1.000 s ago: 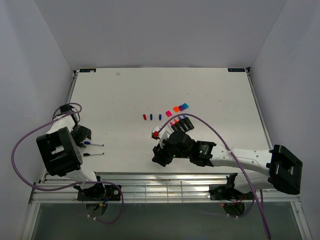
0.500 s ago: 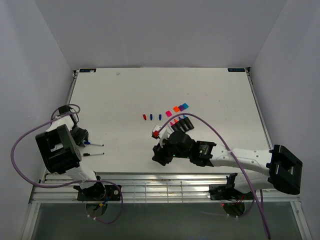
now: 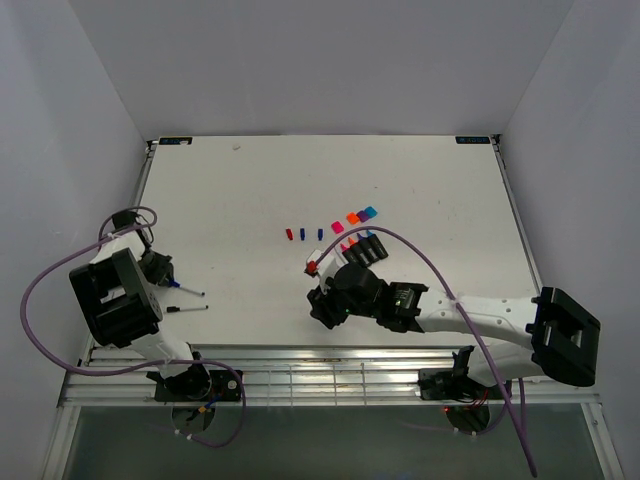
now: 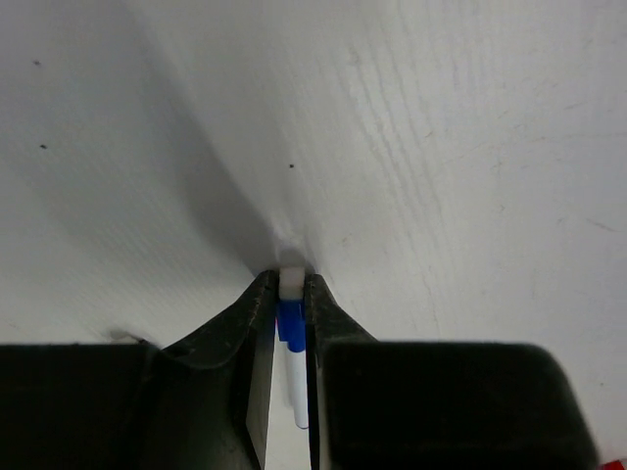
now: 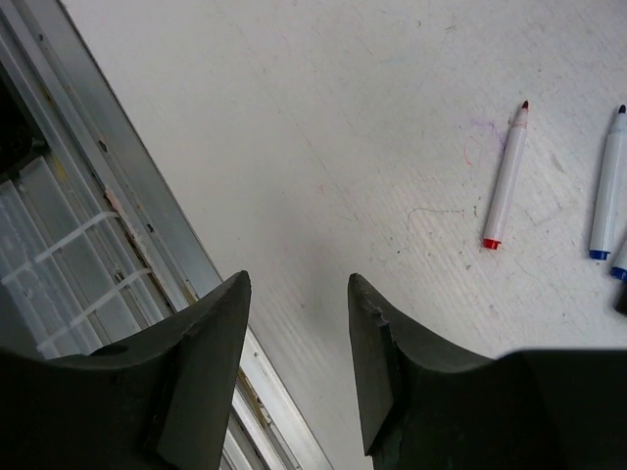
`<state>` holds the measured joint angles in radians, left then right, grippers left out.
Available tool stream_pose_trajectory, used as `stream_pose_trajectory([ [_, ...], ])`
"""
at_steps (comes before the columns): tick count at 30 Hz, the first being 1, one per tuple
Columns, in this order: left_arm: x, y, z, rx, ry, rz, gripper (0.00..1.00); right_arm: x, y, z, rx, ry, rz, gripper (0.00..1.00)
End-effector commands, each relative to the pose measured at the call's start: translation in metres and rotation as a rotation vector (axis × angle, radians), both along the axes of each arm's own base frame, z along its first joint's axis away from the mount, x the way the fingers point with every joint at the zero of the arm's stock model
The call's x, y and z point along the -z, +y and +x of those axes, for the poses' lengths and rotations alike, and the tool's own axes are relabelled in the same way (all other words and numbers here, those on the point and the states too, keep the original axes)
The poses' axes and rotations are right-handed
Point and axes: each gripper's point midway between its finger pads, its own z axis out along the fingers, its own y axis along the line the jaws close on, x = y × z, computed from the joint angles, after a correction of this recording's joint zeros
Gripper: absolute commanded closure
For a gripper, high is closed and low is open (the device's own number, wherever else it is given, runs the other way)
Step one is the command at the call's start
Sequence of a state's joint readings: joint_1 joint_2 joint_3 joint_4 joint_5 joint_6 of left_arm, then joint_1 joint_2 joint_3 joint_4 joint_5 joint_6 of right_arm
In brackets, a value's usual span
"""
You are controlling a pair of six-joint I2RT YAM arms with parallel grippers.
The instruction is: Open the pen caps
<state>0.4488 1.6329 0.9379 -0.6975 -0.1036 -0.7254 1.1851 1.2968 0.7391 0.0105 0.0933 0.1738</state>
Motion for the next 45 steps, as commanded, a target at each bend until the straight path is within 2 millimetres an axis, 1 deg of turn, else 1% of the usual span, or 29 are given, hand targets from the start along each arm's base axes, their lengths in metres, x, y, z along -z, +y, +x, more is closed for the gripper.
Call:
stream_pose_trajectory([
  [1, 0.005, -0.007, 0.025, 0.023, -0.086, -0.062, 0.91, -0.013, 0.002, 0.007, 0.044, -0.018, 0.003, 0.49],
  [5, -0.003, -0.020, 0.043, 0.055, -0.171, -0.142, 0.96, -0.008, -0.003, 0.013, 0.093, -0.015, -0.031, 0.49],
  [8, -0.008, -0.025, 0.057, 0.073, -0.213, -0.184, 1.00, -0.010, -0.002, 0.016, 0.124, -0.005, -0.041, 0.49],
  [9, -0.010, -0.030, 0.061, 0.081, -0.228, -0.218, 1.00, -0.010, -0.001, 0.016, 0.125, 0.001, -0.039, 0.49],
  [11, -0.019, -0.034, 0.072, 0.098, -0.268, -0.240, 1.00, -0.012, 0.001, 0.015, 0.132, 0.018, -0.027, 0.49],
  [14, -0.040, -0.051, 0.087, 0.138, -0.352, -0.283, 1.00, -0.014, 0.004, 0.016, 0.144, 0.027, -0.028, 0.49],
  [15, -0.049, -0.059, 0.093, 0.161, -0.394, -0.310, 1.00, -0.014, 0.004, 0.016, 0.142, 0.030, -0.030, 0.49],
  [16, -0.062, -0.069, 0.097, 0.198, -0.437, -0.314, 1.00, -0.021, 0.009, 0.016, 0.132, 0.032, -0.016, 0.49],
  [18, -0.077, -0.086, 0.102, 0.265, -0.489, -0.323, 1.00, -0.029, 0.015, 0.016, 0.116, 0.029, -0.007, 0.48],
  [19, -0.088, -0.106, 0.106, 0.347, -0.524, -0.328, 1.00, -0.031, 0.017, 0.015, 0.103, 0.035, -0.009, 0.46],
  [20, -0.103, -0.118, 0.108, 0.403, -0.568, -0.317, 1.00, -0.043, 0.024, 0.017, 0.098, 0.028, 0.014, 0.41],
  [21, -0.112, -0.128, 0.111, 0.452, -0.601, -0.307, 1.00, -0.047, 0.028, 0.016, 0.076, 0.038, 0.024, 0.38],
  [22, -0.120, -0.153, 0.111, 0.538, -0.627, -0.320, 1.00, -0.047, 0.030, 0.019, 0.073, 0.048, 0.023, 0.35],
  [23, -0.135, -0.166, 0.109, 0.592, -0.674, -0.319, 1.00, -0.058, 0.036, 0.021, 0.063, 0.052, 0.048, 0.34],
  [24, -0.141, -0.179, 0.109, 0.642, -0.718, -0.329, 1.00, -0.061, 0.038, 0.023, 0.056, 0.061, 0.057, 0.33],
  [25, -0.149, -0.204, 0.103, 0.724, -0.751, -0.381, 1.00, -0.062, 0.040, 0.028, 0.047, 0.093, 0.072, 0.32],
  [27, -0.171, -0.226, 0.096, 0.808, -0.843, -0.394, 1.00, -0.070, 0.043, 0.034, 0.037, 0.135, 0.108, 0.32],
  [28, -0.168, -0.247, 0.084, 0.867, -0.848, -0.430, 1.00, -0.073, 0.040, 0.042, 0.039, 0.164, 0.128, 0.31],
  [29, -0.173, -0.259, 0.076, 0.903, -0.872, -0.462, 1.00, -0.077, 0.040, 0.047, 0.043, 0.182, 0.149, 0.31],
  [30, -0.187, -0.265, 0.071, 0.933, -0.927, -0.455, 1.00, -0.080, 0.039, 0.052, 0.046, 0.193, 0.165, 0.31],
  [31, -0.182, -0.275, 0.061, 0.956, -0.922, -0.476, 1.00, -0.082, 0.036, 0.059, 0.038, 0.216, 0.189, 0.30],
  [33, -0.189, -0.284, 0.053, 0.977, -0.966, -0.484, 1.00, -0.088, 0.038, 0.066, 0.025, 0.243, 0.236, 0.28],
  [34, -0.189, -0.291, 0.043, 1.001, -0.975, -0.495, 1.00, -0.089, 0.034, 0.072, 0.015, 0.268, 0.257, 0.27],
  [37, -0.194, -0.303, 0.031, 1.031, -1.011, -0.512, 1.00, -0.098, 0.033, 0.082, -0.021, 0.307, 0.355, 0.25],
  [38, -0.193, -0.305, 0.029, 1.033, -1.013, -0.513, 1.00, -0.101, 0.035, 0.080, -0.029, 0.347, 0.392, 0.25],
  [39, -0.195, -0.308, 0.028, 1.036, -1.022, -0.519, 1.00, -0.115, 0.039, 0.078, -0.101, 0.338, 0.464, 0.24],
  [40, -0.195, -0.308, 0.027, 1.033, -1.024, -0.524, 1.00, -0.108, 0.041, 0.076, -0.115, 0.363, 0.473, 0.23],
  [42, -0.193, -0.312, 0.025, 1.037, -1.018, -0.541, 1.00, -0.108, 0.046, 0.072, -0.133, 0.396, 0.493, 0.23],
  [45, -0.200, -0.318, 0.027, 1.041, -1.052, -0.557, 1.00, -0.097, 0.052, 0.071, -0.144, 0.449, 0.498, 0.23],
])
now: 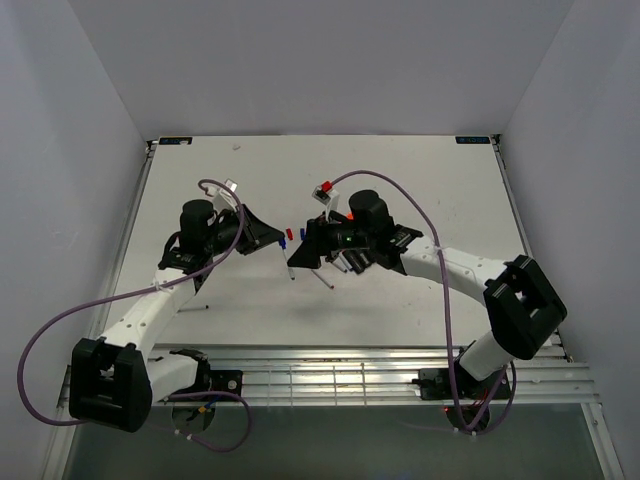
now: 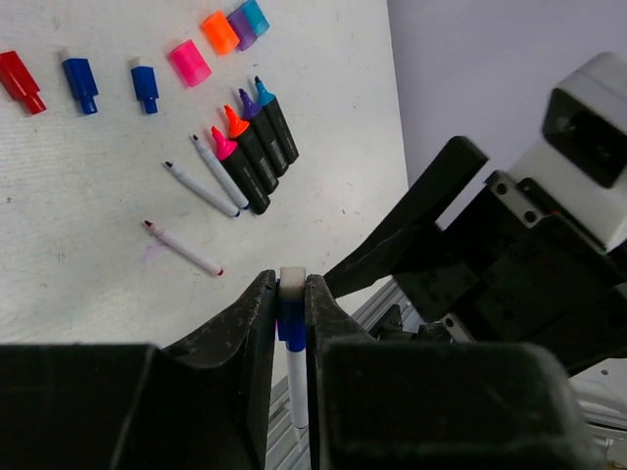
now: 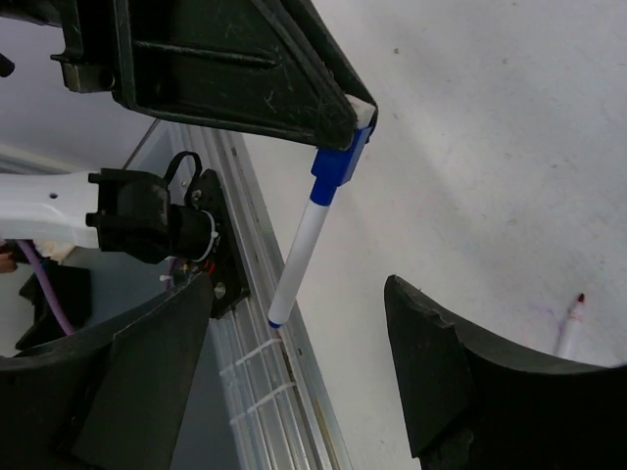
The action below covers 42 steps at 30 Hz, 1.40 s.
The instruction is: Open the pen caps
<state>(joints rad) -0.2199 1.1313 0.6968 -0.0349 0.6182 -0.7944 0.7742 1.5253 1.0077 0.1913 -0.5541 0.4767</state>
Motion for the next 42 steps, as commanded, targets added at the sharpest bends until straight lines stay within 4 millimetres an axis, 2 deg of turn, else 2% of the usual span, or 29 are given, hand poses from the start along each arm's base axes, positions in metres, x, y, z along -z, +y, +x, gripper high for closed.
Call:
stream_pose_trajectory([
  [1, -0.022, -0.009, 0.001, 0.018, -0.069, -0.056, 1.00, -0.011, 0.016, -0.014, -0.106, 0.034, 0.115, 0.24],
  [8, -0.032, -0.023, 0.001, 0.023, -0.050, -0.115, 1.00, 0.009, 0.023, -0.013, -0.102, 0.078, 0.104, 0.37],
  [10, -0.035, -0.028, 0.002, 0.023, -0.051, -0.115, 1.00, 0.012, 0.023, -0.009, -0.080, 0.079, 0.102, 0.54],
  [11, -0.030, -0.028, 0.002, 0.014, -0.022, -0.102, 1.00, 0.013, 0.023, -0.008, -0.069, 0.074, 0.099, 0.65],
  [12, -0.030, -0.030, 0.004, 0.007, -0.011, -0.093, 1.00, 0.013, 0.023, -0.002, -0.035, 0.062, 0.089, 0.91],
  [13, -0.027, -0.030, 0.006, -0.007, 0.009, -0.080, 1.00, 0.014, 0.023, 0.002, -0.013, 0.050, 0.070, 0.92],
  [14, -0.011, -0.024, 0.007, -0.059, 0.084, -0.026, 1.00, 0.031, 0.016, 0.003, 0.006, 0.034, -0.025, 0.92],
  [15, -0.011, -0.025, 0.014, -0.084, 0.103, 0.005, 1.00, 0.025, 0.019, 0.026, 0.144, -0.078, -0.118, 0.92],
  [16, -0.005, -0.022, 0.018, -0.122, 0.136, 0.052, 1.00, 0.031, 0.013, 0.037, 0.236, -0.161, -0.240, 0.92],
  [17, 0.020, -0.006, 0.019, -0.221, 0.233, 0.171, 1.00, 0.039, -0.004, 0.053, 0.339, -0.303, -0.409, 0.92],
  [18, 0.025, -0.004, 0.021, -0.236, 0.257, 0.221, 1.00, 0.038, -0.027, 0.068, 0.538, -0.468, -0.652, 0.92],
  [19, 0.029, -0.004, 0.030, -0.248, 0.287, 0.250, 1.00, 0.037, -0.039, 0.071, 0.602, -0.566, -0.778, 0.92],
  [20, 0.035, -0.001, 0.029, -0.258, 0.321, 0.275, 1.00, 0.033, -0.053, 0.075, 0.669, -0.655, -0.899, 0.92],
  [21, 0.036, -0.001, 0.033, -0.259, 0.316, 0.287, 1.00, 0.038, -0.076, 0.074, 0.729, -0.764, -1.097, 0.92],
  [22, 0.044, -0.002, 0.036, -0.254, 0.336, 0.303, 1.00, 0.033, -0.077, 0.076, 0.754, -0.784, -1.132, 0.92],
  [23, 0.038, -0.004, 0.041, -0.251, 0.331, 0.302, 1.00, 0.036, -0.081, 0.076, 0.756, -0.785, -1.153, 0.92],
  [25, 0.042, -0.005, 0.047, -0.235, 0.343, 0.305, 1.00, 0.044, -0.077, 0.069, 0.706, -0.751, -1.083, 0.92],
  [26, 0.039, -0.002, 0.052, -0.243, 0.338, 0.293, 1.00, 0.039, -0.069, 0.062, 0.654, -0.714, -0.991, 0.92],
  [28, 0.034, 0.002, 0.057, -0.238, 0.318, 0.276, 1.00, 0.050, -0.061, 0.054, 0.578, -0.654, -0.896, 0.92],
  [30, 0.030, 0.016, 0.065, -0.266, 0.307, 0.267, 1.00, 0.047, -0.040, 0.035, 0.424, -0.575, -0.729, 0.92],
  [31, 0.026, 0.019, 0.065, -0.255, 0.294, 0.258, 1.00, 0.041, -0.028, 0.029, 0.378, -0.562, -0.634, 0.92],
  [32, 0.020, 0.030, 0.071, -0.285, 0.271, 0.241, 1.00, 0.043, -0.021, 0.008, 0.247, -0.501, -0.528, 0.92],
  [34, 0.018, 0.036, 0.070, -0.283, 0.264, 0.224, 1.00, 0.037, -0.008, -0.016, 0.119, -0.430, -0.374, 0.92],
  [35, 0.015, 0.038, 0.073, -0.281, 0.248, 0.211, 1.00, 0.019, 0.001, -0.016, 0.089, -0.416, -0.235, 0.92],
  [36, 0.017, 0.044, 0.073, -0.289, 0.253, 0.201, 1.00, 0.019, 0.002, -0.047, -0.056, -0.348, -0.132, 0.92],
  [37, 0.017, 0.044, 0.073, -0.285, 0.255, 0.194, 1.00, 0.013, 0.002, -0.055, -0.097, -0.319, -0.069, 0.92],
  [39, 0.023, 0.047, 0.071, -0.284, 0.267, 0.210, 1.00, 0.010, 0.000, -0.060, -0.123, -0.271, -0.013, 0.92],
  [41, 0.038, 0.053, 0.068, -0.300, 0.305, 0.246, 1.00, 0.015, -0.004, -0.057, -0.115, -0.254, -0.023, 0.92],
  [42, 0.043, 0.058, 0.067, -0.317, 0.312, 0.270, 1.00, 0.017, -0.005, -0.063, -0.153, -0.228, -0.011, 0.92],
])
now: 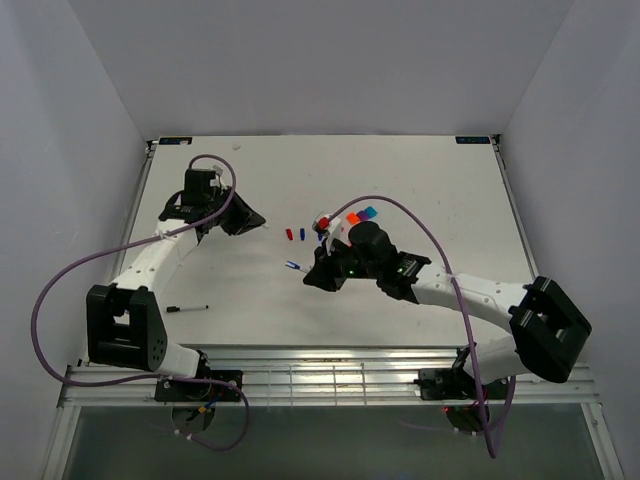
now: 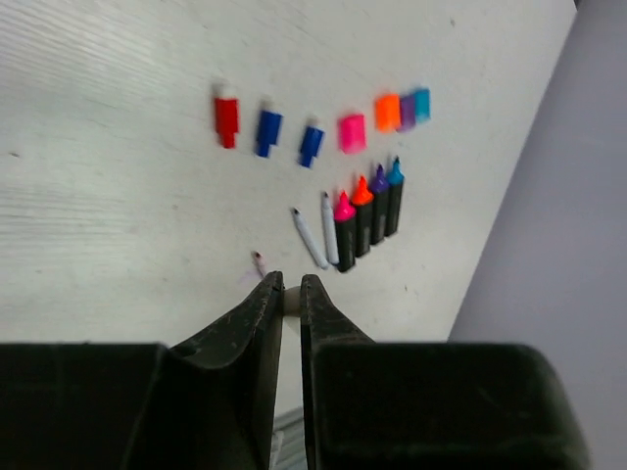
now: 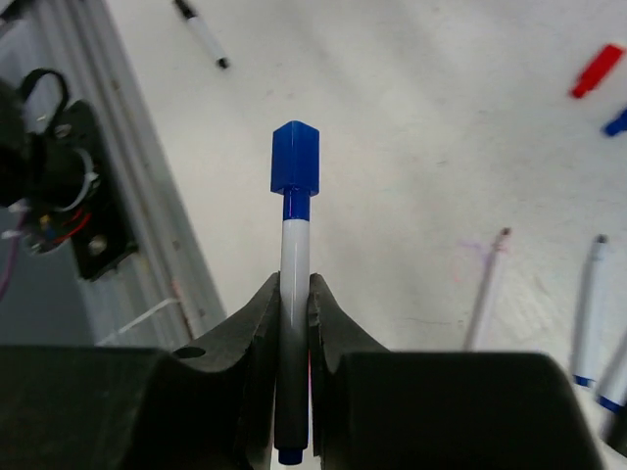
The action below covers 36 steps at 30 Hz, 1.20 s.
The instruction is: Open the pen caps
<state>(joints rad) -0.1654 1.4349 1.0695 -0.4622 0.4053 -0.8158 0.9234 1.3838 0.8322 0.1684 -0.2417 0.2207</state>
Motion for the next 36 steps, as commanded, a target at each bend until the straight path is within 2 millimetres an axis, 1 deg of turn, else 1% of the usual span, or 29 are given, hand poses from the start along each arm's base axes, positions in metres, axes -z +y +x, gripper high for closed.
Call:
stream_pose_trajectory([
  [1, 0.022, 0.027, 0.002, -0.072, 0.000, 0.130, 1.00, -0.019, 0.012, -0.041, -0.236, 0.101, 0.139, 0.92],
  [2, 0.026, 0.032, 0.001, -0.088, 0.004, 0.142, 1.00, -0.018, 0.012, -0.046, -0.263, 0.122, 0.150, 0.92],
  [3, 0.027, 0.039, 0.002, -0.111, 0.004, 0.147, 1.00, -0.025, 0.013, -0.052, -0.298, 0.141, 0.191, 0.92],
  [4, 0.027, 0.040, 0.002, -0.113, -0.009, 0.139, 1.00, -0.020, 0.012, -0.055, -0.296, 0.162, 0.192, 0.92],
  [5, 0.026, 0.039, 0.002, -0.107, -0.012, 0.133, 1.00, -0.017, 0.012, -0.053, -0.285, 0.173, 0.187, 0.92],
  [7, 0.024, 0.028, -0.003, -0.045, -0.011, 0.087, 1.00, -0.012, 0.013, -0.051, -0.277, 0.187, 0.180, 0.92],
  [9, 0.023, 0.014, -0.011, 0.029, -0.019, 0.020, 1.00, -0.012, 0.014, -0.039, -0.227, 0.178, 0.176, 0.92],
  [10, 0.021, 0.005, -0.018, 0.076, -0.011, -0.028, 1.00, -0.012, 0.014, -0.034, -0.203, 0.173, 0.174, 0.92],
  [11, 0.019, 0.003, -0.024, 0.082, -0.011, -0.046, 1.00, -0.014, 0.014, -0.027, -0.180, 0.160, 0.165, 0.92],
  [12, 0.024, 0.003, -0.032, 0.088, 0.008, -0.056, 1.00, -0.012, 0.013, -0.017, -0.133, 0.138, 0.147, 0.92],
  [13, 0.025, 0.003, -0.036, 0.087, 0.009, -0.056, 0.98, -0.011, 0.013, -0.012, -0.115, 0.120, 0.128, 0.92],
  [15, 0.025, 0.005, -0.045, 0.074, 0.009, -0.058, 1.00, -0.008, 0.012, 0.002, -0.057, 0.098, 0.089, 0.92],
  [18, 0.028, 0.007, -0.051, 0.056, 0.018, -0.056, 1.00, -0.003, 0.014, 0.012, -0.033, 0.082, 0.056, 0.92],
  [19, 0.032, 0.007, -0.054, 0.054, 0.033, -0.057, 1.00, -0.001, 0.014, 0.013, -0.028, 0.083, 0.050, 0.92],
  [22, 0.036, 0.006, -0.057, 0.050, 0.053, -0.069, 1.00, 0.006, 0.015, 0.015, -0.025, 0.091, 0.034, 0.92],
  [25, 0.034, 0.005, -0.060, 0.051, 0.058, -0.081, 1.00, 0.011, 0.015, 0.013, -0.030, 0.098, 0.031, 0.92],
  [30, 0.023, 0.006, -0.060, 0.032, 0.037, -0.084, 1.00, 0.013, 0.018, 0.015, -0.027, 0.101, 0.045, 0.92],
  [36, 0.027, 0.008, -0.062, -0.019, 0.141, -0.088, 1.00, 0.018, 0.028, 0.022, -0.023, 0.095, 0.026, 0.92],
])
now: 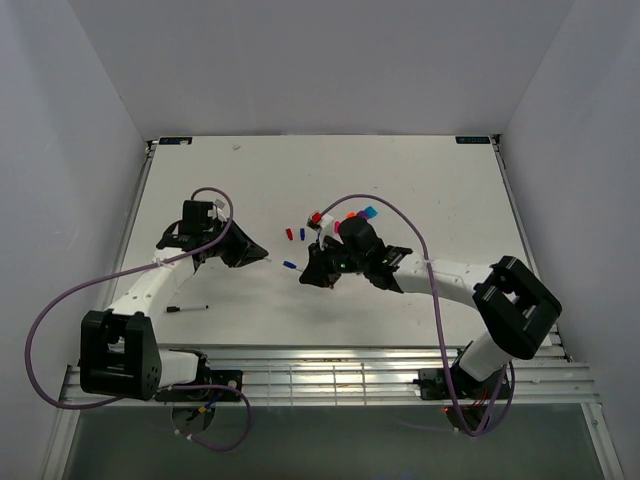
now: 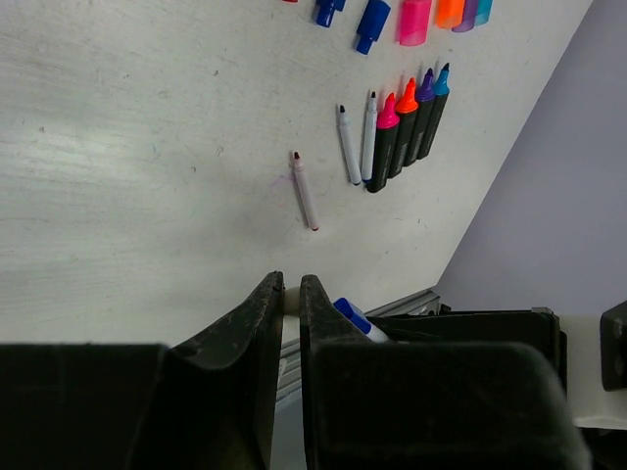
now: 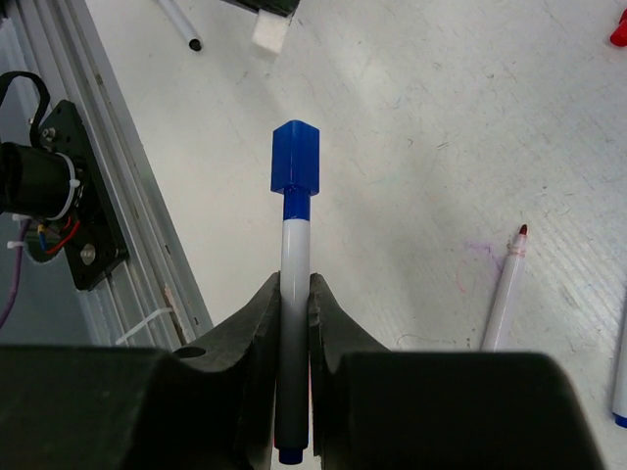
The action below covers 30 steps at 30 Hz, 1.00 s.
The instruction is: Open the pen caps
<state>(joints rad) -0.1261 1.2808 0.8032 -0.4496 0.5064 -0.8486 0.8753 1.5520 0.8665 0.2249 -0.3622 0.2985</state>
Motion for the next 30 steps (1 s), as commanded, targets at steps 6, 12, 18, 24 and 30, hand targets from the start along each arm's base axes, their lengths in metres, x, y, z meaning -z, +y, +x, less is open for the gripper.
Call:
stream_pose_trajectory([
  [6, -0.004, 0.002, 0.000, -0.043, 0.088, 0.014, 1.00, -0.018, 0.021, 0.020, 0.005, -0.089, 0.016, 0.92],
  [12, -0.006, 0.002, 0.003, -0.051, 0.084, 0.014, 1.00, -0.019, 0.034, 0.020, -0.015, -0.092, 0.020, 0.92],
  [18, -0.005, 0.002, 0.006, -0.054, 0.088, 0.018, 1.00, -0.018, 0.042, 0.016, -0.036, -0.089, 0.021, 0.92],
  [24, -0.004, 0.002, 0.008, -0.057, 0.088, 0.018, 1.00, -0.015, 0.045, 0.015, -0.042, -0.080, 0.017, 0.92],
  [30, -0.004, 0.002, 0.007, -0.051, 0.087, 0.018, 1.00, -0.012, 0.048, 0.016, -0.044, -0.082, 0.013, 0.92],
])
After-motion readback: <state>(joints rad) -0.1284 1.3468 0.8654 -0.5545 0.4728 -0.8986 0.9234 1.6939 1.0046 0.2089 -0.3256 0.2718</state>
